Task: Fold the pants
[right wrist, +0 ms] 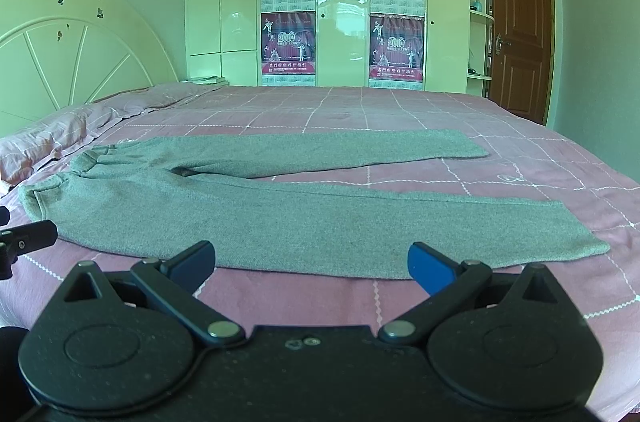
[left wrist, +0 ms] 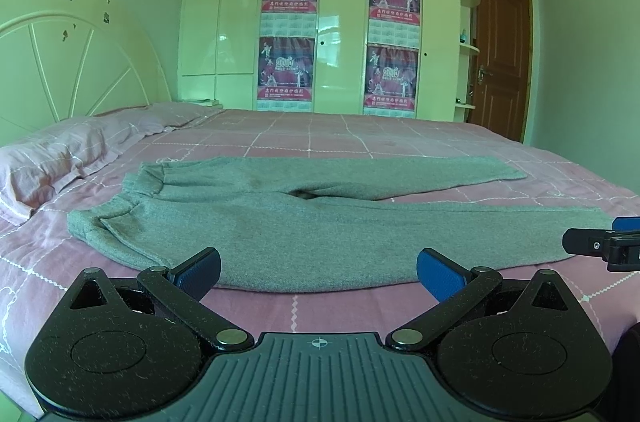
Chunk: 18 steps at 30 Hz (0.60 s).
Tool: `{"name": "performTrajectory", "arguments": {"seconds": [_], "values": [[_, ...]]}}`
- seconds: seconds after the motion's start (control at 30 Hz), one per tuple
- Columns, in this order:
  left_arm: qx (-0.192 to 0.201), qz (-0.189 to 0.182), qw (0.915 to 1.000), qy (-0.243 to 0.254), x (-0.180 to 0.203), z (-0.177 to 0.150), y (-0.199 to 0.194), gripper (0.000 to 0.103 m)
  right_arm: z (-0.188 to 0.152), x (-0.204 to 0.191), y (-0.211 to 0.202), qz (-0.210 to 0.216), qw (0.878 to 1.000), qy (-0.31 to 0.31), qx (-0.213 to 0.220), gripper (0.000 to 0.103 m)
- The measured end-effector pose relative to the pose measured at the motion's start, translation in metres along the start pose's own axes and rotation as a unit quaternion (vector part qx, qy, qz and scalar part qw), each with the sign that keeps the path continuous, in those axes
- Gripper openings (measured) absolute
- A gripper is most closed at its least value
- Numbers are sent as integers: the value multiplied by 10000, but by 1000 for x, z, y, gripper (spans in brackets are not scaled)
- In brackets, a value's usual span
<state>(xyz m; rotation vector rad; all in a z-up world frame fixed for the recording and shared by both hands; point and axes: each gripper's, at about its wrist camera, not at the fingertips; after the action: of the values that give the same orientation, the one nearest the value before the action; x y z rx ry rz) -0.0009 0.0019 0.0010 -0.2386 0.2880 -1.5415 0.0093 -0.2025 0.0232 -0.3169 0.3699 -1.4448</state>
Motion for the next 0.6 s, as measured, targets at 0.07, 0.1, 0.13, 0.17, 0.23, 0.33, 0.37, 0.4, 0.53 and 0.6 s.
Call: {"name": "performTrajectory", "arguments": {"seconds": [0.07, 0.1, 0.13, 0.17, 0.23, 0.33, 0.37, 0.4, 0.53, 0.6], "values": [[2, -2, 10000, 1, 0, 0, 0, 103, 0, 0, 0, 0, 10000, 1, 3, 97], [-1, -1, 10000, 5, 0, 0, 0, 103, 0, 0, 0, 0, 10000, 8, 3, 97], [0, 9, 10000, 10, 1, 0, 0, 103, 0, 0, 0, 0, 10000, 9, -2, 97], [2, 0, 10000, 5, 1, 0, 0, 103, 0, 0, 0, -2, 10000, 5, -1, 97], [4, 5, 10000, 6, 1, 0, 0, 103, -1, 0, 0, -1, 10000, 8, -2, 97], [3, 5, 10000, 6, 0, 0, 0, 103, -1, 0, 0, -2, 10000, 8, -3, 97], [4, 0, 10000, 4, 0, 0, 0, 103, -1, 0, 0, -3, 10000, 8, -2, 97], [3, 5, 10000, 8, 1, 0, 0, 103, -1, 0, 0, 0, 10000, 9, -7, 97], [3, 4, 10000, 16, 0, 0, 0, 103, -1, 0, 0, -3, 10000, 12, -8, 97], [-1, 4, 10000, 29, 0, 0, 0, 103, -1, 1, 1, 0, 10000, 16, -11, 97]]}}
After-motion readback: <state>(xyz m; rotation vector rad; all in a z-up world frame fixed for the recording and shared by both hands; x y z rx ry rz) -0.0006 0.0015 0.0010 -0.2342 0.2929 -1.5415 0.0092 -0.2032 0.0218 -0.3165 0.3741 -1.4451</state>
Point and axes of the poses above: each gripper's, at about its wrist camera, not at the fingertips, and y roughly the way its jaws point, x to its right, z to its top, and after that the axes turned 4 degrees about y, right-handed
